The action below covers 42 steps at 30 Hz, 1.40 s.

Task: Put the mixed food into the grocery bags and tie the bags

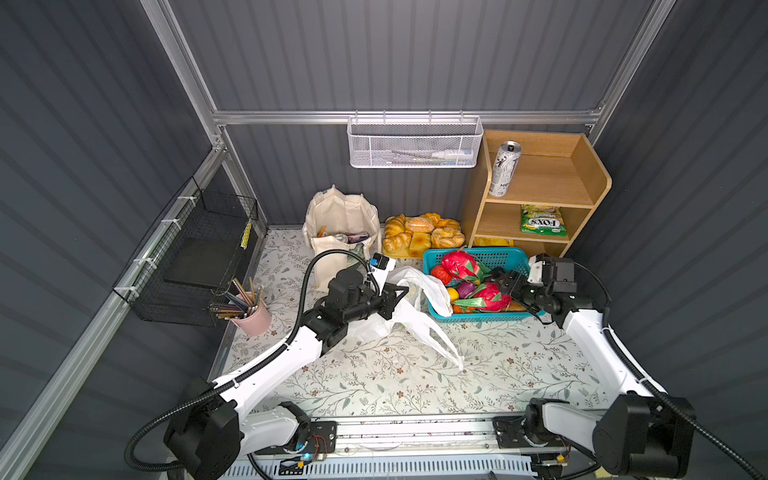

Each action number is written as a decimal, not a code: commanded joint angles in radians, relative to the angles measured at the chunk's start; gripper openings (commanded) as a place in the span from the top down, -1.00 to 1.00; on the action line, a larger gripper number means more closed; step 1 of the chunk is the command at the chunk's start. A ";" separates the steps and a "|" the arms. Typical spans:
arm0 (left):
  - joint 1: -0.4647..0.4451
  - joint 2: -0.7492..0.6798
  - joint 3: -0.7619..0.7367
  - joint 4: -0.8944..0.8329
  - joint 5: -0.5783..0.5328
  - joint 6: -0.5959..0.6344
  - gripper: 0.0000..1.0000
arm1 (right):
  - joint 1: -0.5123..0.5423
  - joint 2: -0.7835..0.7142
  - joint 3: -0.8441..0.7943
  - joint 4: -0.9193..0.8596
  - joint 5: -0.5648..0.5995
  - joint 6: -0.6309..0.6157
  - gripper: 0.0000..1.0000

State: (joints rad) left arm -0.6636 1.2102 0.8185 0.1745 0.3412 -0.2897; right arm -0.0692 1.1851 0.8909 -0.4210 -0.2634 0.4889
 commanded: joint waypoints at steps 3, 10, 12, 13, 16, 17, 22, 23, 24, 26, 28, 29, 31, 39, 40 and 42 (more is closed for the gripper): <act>0.008 -0.019 0.001 0.020 0.016 -0.006 1.00 | -0.042 0.046 0.103 -0.050 -0.048 -0.030 -0.69; 0.009 -0.036 0.003 0.012 0.007 0.000 1.00 | -0.062 0.119 0.247 -0.040 -0.176 -0.013 -0.63; 0.009 -0.041 0.006 -0.001 0.008 0.006 1.00 | -0.057 0.146 0.278 -0.047 -0.195 -0.013 -0.58; 0.009 -0.042 0.009 -0.007 0.010 0.007 1.00 | -0.049 0.162 0.292 -0.056 -0.192 -0.016 -0.57; 0.010 -0.044 0.008 -0.021 0.028 0.013 1.00 | -0.004 0.213 0.338 -0.081 -0.161 -0.037 -0.57; 0.010 -0.044 0.010 -0.027 0.035 0.013 1.00 | 0.020 0.238 0.362 -0.101 -0.136 -0.059 -0.58; 0.011 -0.076 -0.002 -0.083 0.017 0.022 1.00 | 0.137 0.353 0.483 -0.201 0.038 -0.208 -0.67; 0.012 -0.088 -0.010 -0.095 0.009 0.022 1.00 | 0.163 0.376 0.503 -0.215 0.073 -0.244 -0.69; 0.012 -0.097 -0.014 -0.111 0.004 0.023 1.00 | 0.183 0.394 0.519 -0.224 0.097 -0.274 -0.71; 0.012 -0.116 -0.026 -0.149 -0.004 0.030 1.00 | 0.224 0.432 0.543 -0.231 0.133 -0.351 -0.74; 0.012 -0.131 -0.039 -0.164 -0.020 0.034 1.00 | 0.260 0.461 0.560 -0.233 0.166 -0.412 -0.77; 0.012 -0.135 -0.045 -0.163 -0.037 0.031 1.00 | 0.279 0.475 0.567 -0.233 0.191 -0.444 -0.79; 0.012 -0.132 -0.045 -0.158 -0.034 0.026 1.00 | 0.311 0.499 0.572 -0.224 0.253 -0.492 -0.83; 0.012 -0.092 -0.023 -0.144 -0.019 0.021 1.00 | 0.381 0.602 0.628 -0.202 0.373 -0.620 -0.98; 0.012 -0.093 -0.022 -0.142 -0.019 0.020 1.00 | 0.383 0.619 0.639 -0.203 0.379 -0.625 -0.98; 0.012 -0.091 -0.023 -0.141 -0.019 0.020 1.00 | 0.384 0.650 0.666 -0.212 0.369 -0.627 -0.98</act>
State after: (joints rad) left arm -0.6590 1.1175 0.7895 0.0402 0.3214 -0.2790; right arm 0.3111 1.8050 1.5146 -0.6163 0.0624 -0.0841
